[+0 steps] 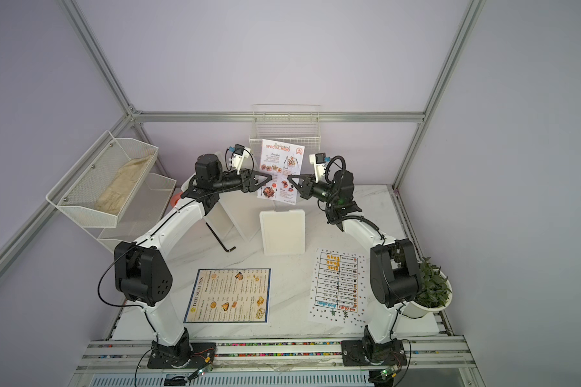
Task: Insert the menus into the narrow rack
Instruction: Insert the menu into the narrow rack.
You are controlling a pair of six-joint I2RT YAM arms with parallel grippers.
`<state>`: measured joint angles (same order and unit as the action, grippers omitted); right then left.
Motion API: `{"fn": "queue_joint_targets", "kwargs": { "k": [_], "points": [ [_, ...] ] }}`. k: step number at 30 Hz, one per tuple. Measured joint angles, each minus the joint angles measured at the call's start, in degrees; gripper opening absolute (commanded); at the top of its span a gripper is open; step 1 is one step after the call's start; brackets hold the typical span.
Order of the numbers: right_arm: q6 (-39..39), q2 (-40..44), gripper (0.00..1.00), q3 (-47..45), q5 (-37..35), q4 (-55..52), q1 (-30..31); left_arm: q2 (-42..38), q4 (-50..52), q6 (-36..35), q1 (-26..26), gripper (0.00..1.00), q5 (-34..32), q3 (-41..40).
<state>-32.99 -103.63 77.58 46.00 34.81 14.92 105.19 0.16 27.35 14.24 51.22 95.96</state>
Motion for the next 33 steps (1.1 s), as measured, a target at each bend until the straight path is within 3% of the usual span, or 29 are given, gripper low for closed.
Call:
{"fn": "queue_joint_targets", "kwargs": {
  "k": [6,16,21,23,28,33],
  "points": [
    [-2.03,-2.23,0.0,-1.01,0.44,2.73,0.63,-1.99,0.7,-0.33,-0.68,0.53,0.0,-1.6],
    [-4.39,-2.78,0.0,-1.7,1.73,5.88,0.76,-4.37,0.24,-0.48,-2.08,0.3,0.0,-3.89],
    [-6.05,-2.78,0.0,-1.7,3.21,7.65,0.85,-4.37,0.35,-0.61,-2.23,0.04,-0.02,-3.93],
    [-6.4,-2.78,0.0,-1.64,4.11,7.87,0.85,-4.37,0.61,-1.18,-2.23,0.0,-0.11,-3.93],
    [-5.22,-2.78,0.23,-0.28,7.34,5.88,0.85,-4.37,2.75,-2.89,-2.23,0.0,-0.02,-3.91],
    [-3.96,-2.8,0.31,5.09,12.44,1.97,0.55,-4.37,5.99,-5.64,-2.23,0.0,0.15,-3.82]
  ]
}}
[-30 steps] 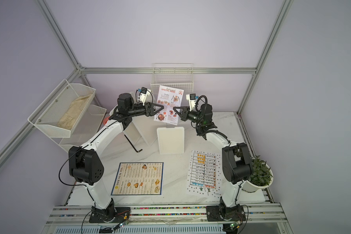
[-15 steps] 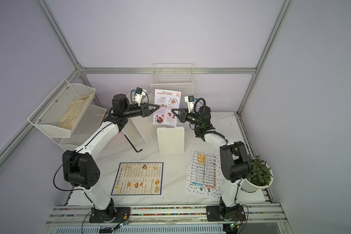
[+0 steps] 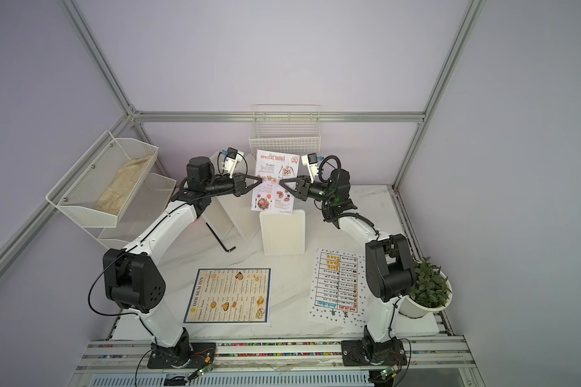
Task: Insert the menus into the narrow rack
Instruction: Insert the menu into the narrow rack.
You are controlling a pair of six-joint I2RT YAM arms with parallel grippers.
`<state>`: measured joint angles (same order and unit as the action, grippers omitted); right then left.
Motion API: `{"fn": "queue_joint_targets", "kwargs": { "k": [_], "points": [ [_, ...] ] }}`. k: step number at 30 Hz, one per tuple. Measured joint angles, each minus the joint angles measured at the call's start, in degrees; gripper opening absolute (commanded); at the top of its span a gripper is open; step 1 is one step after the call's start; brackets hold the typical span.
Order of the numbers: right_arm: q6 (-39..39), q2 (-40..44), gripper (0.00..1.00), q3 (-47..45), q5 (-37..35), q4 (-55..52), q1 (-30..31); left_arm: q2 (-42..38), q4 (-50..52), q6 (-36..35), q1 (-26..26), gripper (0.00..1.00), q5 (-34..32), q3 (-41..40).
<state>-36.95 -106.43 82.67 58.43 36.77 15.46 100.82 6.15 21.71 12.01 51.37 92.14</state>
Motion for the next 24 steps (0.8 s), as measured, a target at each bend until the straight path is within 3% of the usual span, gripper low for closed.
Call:
{"fn": "queue_joint_targets", "kwargs": {
  "k": [7,17,21,24],
  "points": [
    [5.03,-0.37,0.3,7.58,5.07,-9.97,-1.22,0.0,4.07,-2.89,0.0,0.0,0.55,2.1],
    [9.51,-2.25,0.29,10.03,5.7,-20.65,-2.14,0.0,5.25,-3.52,0.0,0.0,0.94,3.34],
    [9.01,-3.26,0.23,10.03,5.7,-20.9,-2.19,0.0,5.31,-3.52,0.0,0.0,0.92,3.34],
    [8.55,-3.58,0.12,10.01,5.73,-20.83,-2.19,0.0,5.31,-3.5,0.0,0.0,0.9,3.34]
  ]
}}
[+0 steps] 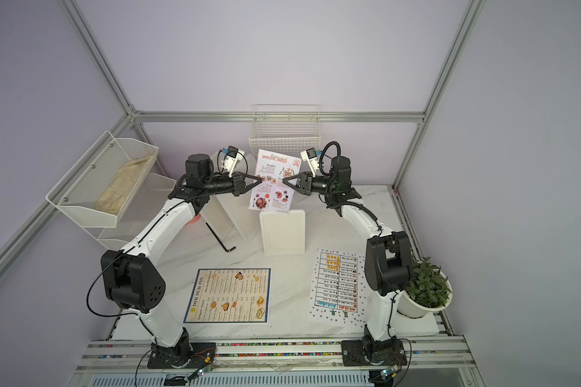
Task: Insert the menus into the narrow rack
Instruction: Insert the menu into the narrow rack.
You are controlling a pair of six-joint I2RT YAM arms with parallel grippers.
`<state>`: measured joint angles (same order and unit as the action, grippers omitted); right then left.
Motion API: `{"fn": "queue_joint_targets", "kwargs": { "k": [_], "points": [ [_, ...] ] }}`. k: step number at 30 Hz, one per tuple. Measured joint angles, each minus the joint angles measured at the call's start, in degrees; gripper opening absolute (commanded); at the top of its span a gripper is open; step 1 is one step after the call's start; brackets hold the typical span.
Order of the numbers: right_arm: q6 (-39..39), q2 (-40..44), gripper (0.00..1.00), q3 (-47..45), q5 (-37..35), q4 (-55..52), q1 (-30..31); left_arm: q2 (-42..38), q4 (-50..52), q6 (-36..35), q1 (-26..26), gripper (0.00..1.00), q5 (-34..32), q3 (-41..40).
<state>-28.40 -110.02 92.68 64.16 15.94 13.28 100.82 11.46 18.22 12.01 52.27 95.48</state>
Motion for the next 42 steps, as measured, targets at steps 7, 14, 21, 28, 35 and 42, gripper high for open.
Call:
{"fn": "queue_joint_targets", "kwargs": {
  "k": [7,14,21,28,35,42],
  "points": [
    [-0.28,-0.09,0.0,-0.31,-0.44,0.79,0.0,0.0,-0.33,0.31,-0.02,0.35,0.24,0.0],
    [-3.98,-0.26,0.0,-2.19,-3.13,6.86,0.0,0.0,-1.07,0.68,-0.02,0.43,0.7,0.0],
    [-6.12,-0.9,0.0,-2.23,-5.18,10.49,0.0,0.0,-1.14,0.7,-0.07,0.45,0.7,0.0],
    [-6.23,-1.53,0.0,-2.23,-6.01,10.8,0.0,0.35,-1.14,0.72,-0.04,0.46,0.72,0.0],
    [-6.21,-1.66,0.0,-2.27,-6.25,11.13,0.0,0.57,-1.31,0.72,-0.07,0.46,0.94,0.0],
    [-6.27,-1.66,0.0,-3.39,-6.25,11.61,0.0,0.57,-1.57,0.76,-0.07,0.46,1.22,0.0]
  ]
}}
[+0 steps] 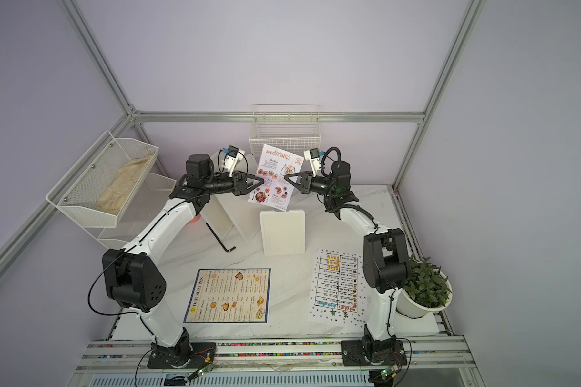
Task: Insert the menus into the narrow rack
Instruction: Insert the menu into the narrow rack.
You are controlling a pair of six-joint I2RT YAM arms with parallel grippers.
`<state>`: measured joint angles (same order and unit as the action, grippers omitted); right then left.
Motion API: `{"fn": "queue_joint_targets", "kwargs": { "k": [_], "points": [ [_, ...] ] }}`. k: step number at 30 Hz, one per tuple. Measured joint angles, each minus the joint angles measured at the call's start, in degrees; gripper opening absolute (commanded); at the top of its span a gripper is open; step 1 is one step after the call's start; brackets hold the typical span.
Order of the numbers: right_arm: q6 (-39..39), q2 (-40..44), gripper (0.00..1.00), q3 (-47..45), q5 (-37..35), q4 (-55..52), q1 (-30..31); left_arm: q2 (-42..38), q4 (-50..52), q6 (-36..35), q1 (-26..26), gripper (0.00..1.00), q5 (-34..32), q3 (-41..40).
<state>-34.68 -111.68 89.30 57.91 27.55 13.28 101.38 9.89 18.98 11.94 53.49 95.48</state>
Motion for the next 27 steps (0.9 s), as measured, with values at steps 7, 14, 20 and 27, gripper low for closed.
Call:
{"fn": "queue_joint_targets", "kwargs": {
  "k": [7,14,20,27],
  "points": [
    [0.0,0.0,0.0,-1.9,0.0,0.11,0.0,0.0,-0.52,0.31,0.0,0.46,0.37,-0.09],
    [0.02,0.02,0.0,-2.38,-0.17,0.24,-0.02,0.0,-1.49,0.96,0.0,0.46,1.01,-0.09],
    [0.04,0.02,0.0,-3.17,-0.17,0.22,-0.02,0.0,-2.14,1.44,0.02,0.5,1.51,-0.13],
    [0.22,1.18,0.0,-4.44,-0.17,0.09,-0.09,0.0,-2.99,1.55,0.02,0.57,1.64,-1.42]
  ]
}}
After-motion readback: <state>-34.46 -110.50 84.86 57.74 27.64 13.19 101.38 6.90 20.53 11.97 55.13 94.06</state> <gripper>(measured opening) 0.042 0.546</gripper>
